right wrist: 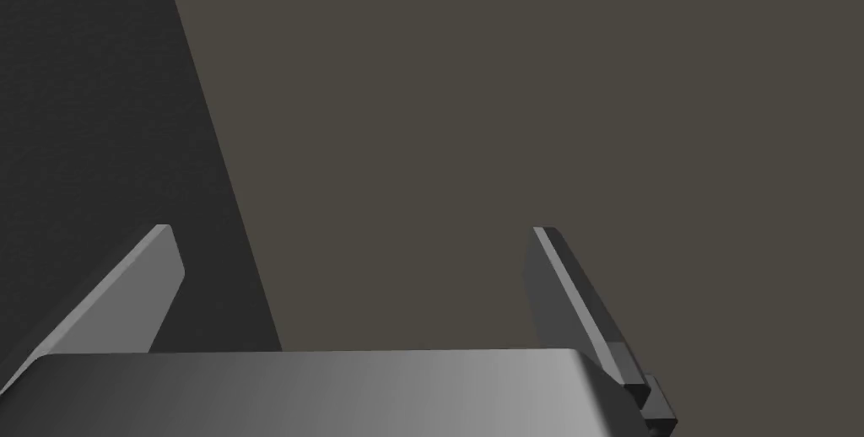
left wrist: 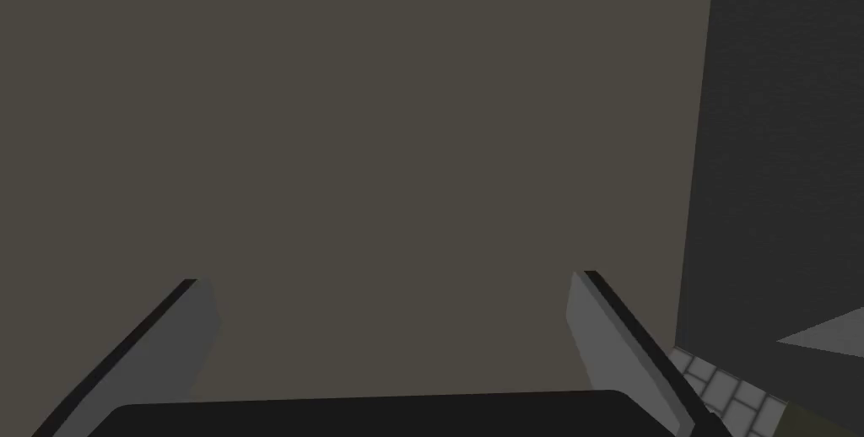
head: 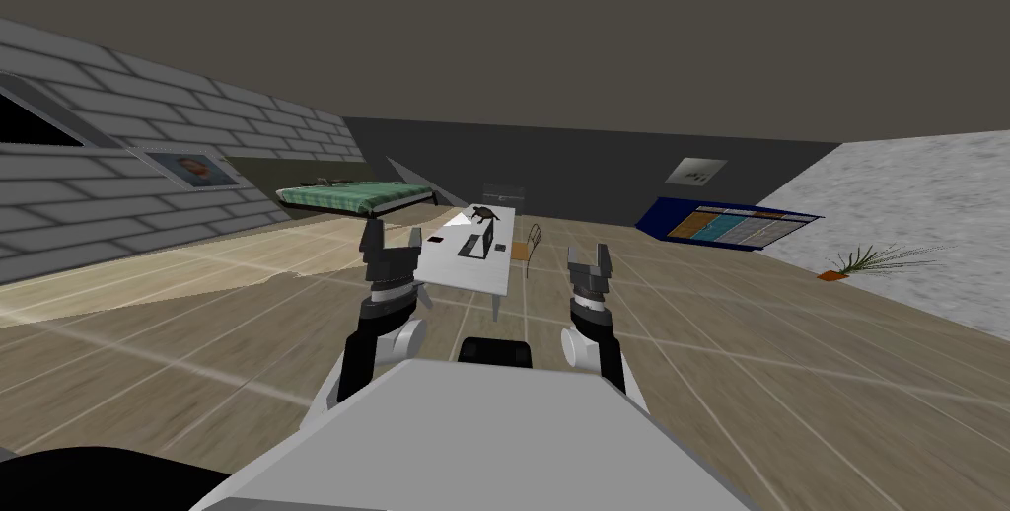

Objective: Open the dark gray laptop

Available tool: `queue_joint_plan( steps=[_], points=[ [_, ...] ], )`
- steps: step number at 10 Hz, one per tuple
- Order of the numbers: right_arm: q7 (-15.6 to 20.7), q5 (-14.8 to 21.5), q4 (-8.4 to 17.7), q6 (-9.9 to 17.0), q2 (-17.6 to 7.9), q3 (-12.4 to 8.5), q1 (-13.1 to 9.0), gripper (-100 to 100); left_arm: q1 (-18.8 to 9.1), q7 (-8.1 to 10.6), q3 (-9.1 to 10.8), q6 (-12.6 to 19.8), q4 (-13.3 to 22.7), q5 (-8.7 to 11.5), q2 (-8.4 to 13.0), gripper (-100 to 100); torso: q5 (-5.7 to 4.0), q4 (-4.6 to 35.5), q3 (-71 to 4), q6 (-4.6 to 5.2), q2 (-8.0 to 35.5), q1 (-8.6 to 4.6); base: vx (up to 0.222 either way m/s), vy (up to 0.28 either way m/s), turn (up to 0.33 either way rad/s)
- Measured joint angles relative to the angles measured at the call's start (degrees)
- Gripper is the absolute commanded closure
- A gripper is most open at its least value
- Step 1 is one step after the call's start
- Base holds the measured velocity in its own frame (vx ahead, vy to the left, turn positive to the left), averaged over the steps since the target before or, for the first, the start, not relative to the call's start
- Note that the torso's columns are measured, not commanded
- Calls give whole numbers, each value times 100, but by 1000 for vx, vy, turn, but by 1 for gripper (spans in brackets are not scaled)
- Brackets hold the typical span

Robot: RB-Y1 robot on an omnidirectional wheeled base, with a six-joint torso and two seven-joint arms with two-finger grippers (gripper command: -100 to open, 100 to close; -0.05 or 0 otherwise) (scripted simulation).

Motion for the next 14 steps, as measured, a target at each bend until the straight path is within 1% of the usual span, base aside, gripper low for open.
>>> queue_joint_plan(
  steps=[1,2,9,10,11,12,14],
  points=[
    [0,0,0,0,0,0,0,0,0,0,0,0,0,0,0,0,0,235,-467,0,232,0,0,0,0],
    [0,0,0,0,0,0,0,0,0,0,0,0,0,0,0,0,0,600,-1200,0,597,0,0,0,0],
    [0,0,-2,-1,0,0,0,0,0,0,0,0,-2,0,0,0,0,3537,-7073,0,3539,0,0,0,0],
    [0,0,-2,-1,0,0,0,0,0,0,0,-1,-2,0,0,-100,0,3960,-7919,0,3962,0,6,-4,-4],
    [0,0,0,0,0,0,0,0,-49,-12,4,14,57,-7,123,-100,0,4149,-8314,0,4154,0,0,-9,-9],
    [0,0,1,0,0,0,0,0,-91,-19,28,36,121,-4,291,-100,0,4205,-8425,0,4208,0,-3,-12,-12],
    [0,0,1,0,0,0,1,0,-299,-44,117,151,335,4,614,-100,0,4226,-8457,0,4226,-1,1,-15,-15]
  ],
)
